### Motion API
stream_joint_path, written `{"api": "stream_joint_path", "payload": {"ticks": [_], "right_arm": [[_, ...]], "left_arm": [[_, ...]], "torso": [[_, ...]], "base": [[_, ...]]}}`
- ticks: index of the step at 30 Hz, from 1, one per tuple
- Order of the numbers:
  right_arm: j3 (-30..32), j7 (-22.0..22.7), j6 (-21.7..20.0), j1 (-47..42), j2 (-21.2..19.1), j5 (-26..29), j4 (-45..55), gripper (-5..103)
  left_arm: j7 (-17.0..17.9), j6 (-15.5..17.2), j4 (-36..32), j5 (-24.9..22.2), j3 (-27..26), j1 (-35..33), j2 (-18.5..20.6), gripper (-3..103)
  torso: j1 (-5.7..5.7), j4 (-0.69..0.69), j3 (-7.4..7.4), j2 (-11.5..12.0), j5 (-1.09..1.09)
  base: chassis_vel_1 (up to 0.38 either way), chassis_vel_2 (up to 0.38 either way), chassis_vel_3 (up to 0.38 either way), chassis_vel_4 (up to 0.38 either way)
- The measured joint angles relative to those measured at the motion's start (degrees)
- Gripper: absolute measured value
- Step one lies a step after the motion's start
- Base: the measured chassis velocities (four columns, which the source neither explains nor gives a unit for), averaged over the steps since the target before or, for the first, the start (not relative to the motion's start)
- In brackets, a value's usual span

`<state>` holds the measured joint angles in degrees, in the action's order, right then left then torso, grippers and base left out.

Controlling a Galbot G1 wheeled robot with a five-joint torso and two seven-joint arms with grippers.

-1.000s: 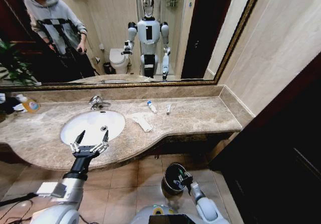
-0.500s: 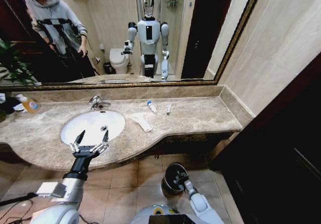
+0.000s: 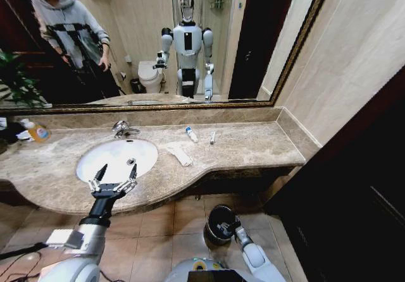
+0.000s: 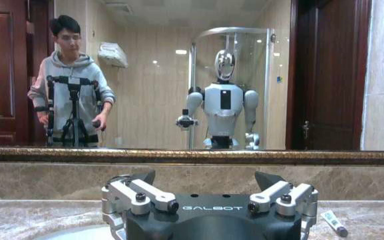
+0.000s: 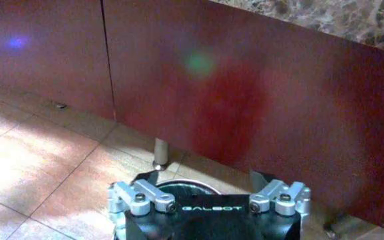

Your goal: Pick up the trash from the sink and place it in the trash bin.

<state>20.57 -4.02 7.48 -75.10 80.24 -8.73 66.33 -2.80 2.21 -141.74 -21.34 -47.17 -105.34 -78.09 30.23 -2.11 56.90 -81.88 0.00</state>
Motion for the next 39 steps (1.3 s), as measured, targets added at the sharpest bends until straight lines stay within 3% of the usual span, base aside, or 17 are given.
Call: {"api": "stream_joint_path", "payload": {"ticks": [4, 23, 33, 39], "right_arm": [[0.2, 0.1, 0.0, -0.8, 0.0, 0.1, 0.6, 99], [1.1, 0.1, 0.8, -2.6, 0.2, 0.3, 1.9, 100], [2.9, 0.5, -1.0, -6.7, -3.7, 8.8, 11.3, 100], [6.2, 1.0, -1.2, -11.8, -5.4, 17.9, 20.7, 100]], "left_arm": [[0.0, 0.0, 0.0, 0.0, 0.0, 0.0, 0.0, 100], [0.0, 0.0, 0.0, 0.0, 0.0, 0.0, 0.0, 100], [0.0, 0.0, 0.0, 0.0, 0.0, 0.0, 0.0, 100], [0.0, 0.0, 0.0, 0.0, 0.0, 0.0, 0.0, 100]], "torso": [[0.00, 0.00, 0.00, 0.0, 0.00], [0.00, 0.00, 0.00, 0.0, 0.01], [0.00, 0.00, 0.00, 0.0, 0.02], [0.00, 0.00, 0.00, 0.0, 0.02]], "base": [[0.000, 0.000, 0.000, 0.000], [0.000, 0.000, 0.000, 0.000], [0.000, 0.000, 0.000, 0.000], [0.000, 0.000, 0.000, 0.000]]}}
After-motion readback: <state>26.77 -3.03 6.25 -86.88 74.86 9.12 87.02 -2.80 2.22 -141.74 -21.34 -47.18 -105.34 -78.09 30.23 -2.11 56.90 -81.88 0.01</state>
